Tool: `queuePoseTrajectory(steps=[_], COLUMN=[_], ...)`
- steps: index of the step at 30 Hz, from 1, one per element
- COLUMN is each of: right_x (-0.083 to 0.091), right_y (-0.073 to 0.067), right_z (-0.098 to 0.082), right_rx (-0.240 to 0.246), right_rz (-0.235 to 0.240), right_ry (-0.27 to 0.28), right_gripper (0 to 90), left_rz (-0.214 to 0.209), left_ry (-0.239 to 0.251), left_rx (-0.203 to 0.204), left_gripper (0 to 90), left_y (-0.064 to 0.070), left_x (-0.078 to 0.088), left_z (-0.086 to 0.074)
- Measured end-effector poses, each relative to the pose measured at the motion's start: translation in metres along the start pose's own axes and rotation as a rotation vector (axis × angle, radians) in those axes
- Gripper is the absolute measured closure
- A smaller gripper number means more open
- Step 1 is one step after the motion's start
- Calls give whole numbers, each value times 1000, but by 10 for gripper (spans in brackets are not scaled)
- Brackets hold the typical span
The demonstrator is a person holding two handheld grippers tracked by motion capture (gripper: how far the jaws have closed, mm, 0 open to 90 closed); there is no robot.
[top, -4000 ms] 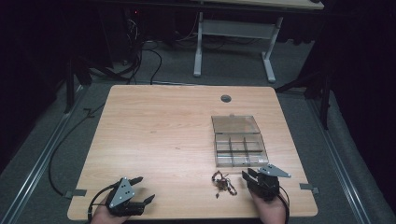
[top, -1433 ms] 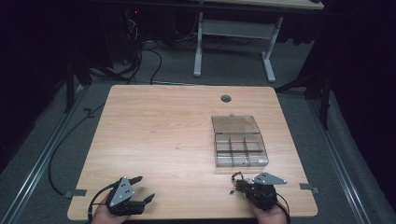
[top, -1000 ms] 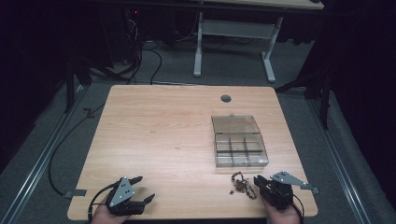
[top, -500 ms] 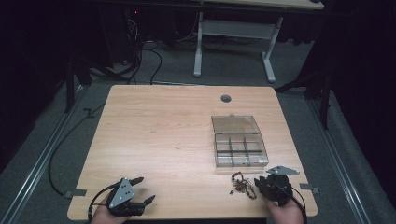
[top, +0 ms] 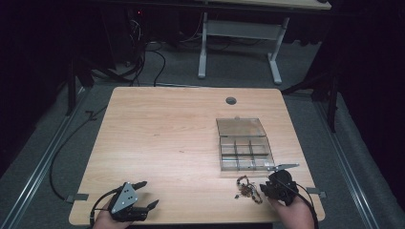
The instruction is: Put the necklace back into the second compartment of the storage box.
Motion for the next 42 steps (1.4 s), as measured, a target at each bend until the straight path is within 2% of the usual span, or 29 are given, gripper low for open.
queuePoseTrajectory(steps=[3,6,11,13,17,24,31,37,42], right_x=[1,2,2,1,3,6,9,3,-1], right_y=[0,-2,-4,-5,-7,-11,-20,-28,-30], right_z=[1,2,3,2,2,5,8,8,8], right_rx=[-2,-22,-9,13,15,24,46,66,74], right_rz=[9,44,51,41,41,62,98,110,104], right_ry=[-38,-75,-111,-131,-155,-163,-168,-192,-209], right_gripper=[695,693,687,678,667,641,571,463,433], left_rz=[-1,-3,-2,-1,0,-1,-1,-3,-4], left_ry=[1,1,-3,-3,-1,-1,-2,-4,-4], left_rx=[-2,-1,-3,-2,-2,-2,-3,-2,-2], left_gripper=[247,247,247,247,247,247,247,247,247], left_y=[0,0,0,0,0,0,0,1,1], left_x=[0,0,0,0,0,0,0,0,0], left_z=[0,0,0,0,0,0,0,0,0])
Point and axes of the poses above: each handheld gripper's, and its own axes: x roughly backward along the jaws, z roughly out of its top, y roughly to its right, the point moved 9 cm from there along -x, roughly forward along the jaws, and after that the axes turned 1 degree about x, right-handed, at the moved point
